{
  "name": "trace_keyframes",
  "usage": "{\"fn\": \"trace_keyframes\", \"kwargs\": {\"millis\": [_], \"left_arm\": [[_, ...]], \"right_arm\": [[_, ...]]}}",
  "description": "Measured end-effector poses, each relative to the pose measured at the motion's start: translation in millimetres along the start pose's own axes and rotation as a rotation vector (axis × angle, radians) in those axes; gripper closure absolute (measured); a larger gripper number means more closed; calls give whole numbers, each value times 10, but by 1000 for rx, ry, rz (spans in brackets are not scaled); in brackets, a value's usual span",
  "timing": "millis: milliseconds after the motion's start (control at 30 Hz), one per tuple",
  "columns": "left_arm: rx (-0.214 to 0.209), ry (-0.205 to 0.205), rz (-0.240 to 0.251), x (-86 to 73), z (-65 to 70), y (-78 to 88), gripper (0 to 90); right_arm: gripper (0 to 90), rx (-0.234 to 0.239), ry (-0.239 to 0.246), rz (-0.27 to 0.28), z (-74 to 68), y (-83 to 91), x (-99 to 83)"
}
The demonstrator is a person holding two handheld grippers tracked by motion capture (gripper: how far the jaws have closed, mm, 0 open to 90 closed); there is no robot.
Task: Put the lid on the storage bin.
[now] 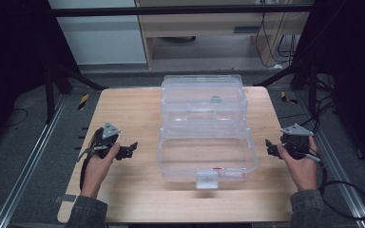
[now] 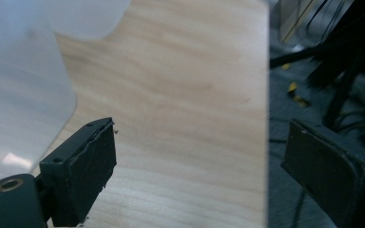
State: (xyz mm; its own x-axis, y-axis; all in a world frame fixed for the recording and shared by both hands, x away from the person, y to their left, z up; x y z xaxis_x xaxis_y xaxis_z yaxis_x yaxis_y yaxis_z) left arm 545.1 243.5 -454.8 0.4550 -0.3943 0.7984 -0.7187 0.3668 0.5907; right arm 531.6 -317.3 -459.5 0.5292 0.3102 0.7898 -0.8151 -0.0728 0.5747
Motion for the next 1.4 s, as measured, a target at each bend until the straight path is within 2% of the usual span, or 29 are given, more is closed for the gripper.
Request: {"fn": "trace_keyframes", "kwargs": {"millis": [33,100,200,300,467,533,567,600,700,800,867,900,933,1033,1100,1133,1267,1333,1367,1400], "left_arm": [[-12,-52,-3,98,78,59,30],[-33,-97,-8,183,158,126,28],[-58,-136,-13,300,239,199,27],[-76,-197,-17,451,314,279,26],[-147,-271,-29,695,506,341,26],[-165,-319,-40,781,611,349,26],[-165,-319,-40,781,611,349,27],[-179,-359,-44,860,724,354,28],[-222,-431,-59,934,920,346,29],[-246,-512,-88,965,1094,301,29],[-266,-538,-97,987,1196,266,29],[-266,-538,-97,987,1196,266,29],[-275,-551,-103,1002,1257,246,29],[-289,-567,-118,1008,1321,211,29],[-297,-569,-124,1002,1337,202,29],[-315,-585,-139,975,1371,192,30],[-330,-619,-163,923,1431,162,29],[-345,-639,-179,901,1462,131,29],[-345,-639,-179,901,1462,131,29],[-367,-653,-194,878,1497,96,34]], "right_arm": [[108,-9,28,24,2,96,91],[99,-6,78,44,-7,278,259],[95,-14,161,15,-22,472,498],[101,-28,264,4,-47,579,727],[121,59,375,-37,-162,543,1046],[160,61,423,-51,-192,508,1153],[171,74,438,-58,-208,489,1217],[210,92,452,-70,-225,471,1301],[285,143,488,-80,-294,432,1477],[344,190,562,-101,-401,389,1644],[383,216,630,-110,-486,358,1760],[383,216,630,-110,-486,358,1760],[420,239,664,-123,-554,335,1849],[439,278,715,-145,-613,289,1931],[445,319,732,-159,-649,252,1959],[450,339,744,-171,-672,229,1967],[470,383,791,-196,-785,158,1979],[485,401,831,-212,-863,106,1997],[485,401,831,-212,-863,106,1997],[502,407,869,-237,-945,22,2022]]}}
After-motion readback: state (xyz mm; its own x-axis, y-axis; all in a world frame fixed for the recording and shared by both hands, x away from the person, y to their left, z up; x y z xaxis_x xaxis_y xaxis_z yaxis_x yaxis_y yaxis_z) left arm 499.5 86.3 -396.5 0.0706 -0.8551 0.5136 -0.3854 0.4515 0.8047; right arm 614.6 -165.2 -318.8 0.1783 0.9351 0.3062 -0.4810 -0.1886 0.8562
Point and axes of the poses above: each handheld gripper's, and its own axes: y roughly backward along the jaws, x roughly out of its top, z roughly to its right, the point moved 4 cm from there along -y, roughly forward along the jaws, and after that the axes turned 1 degree about x, right-handed, at the moved point
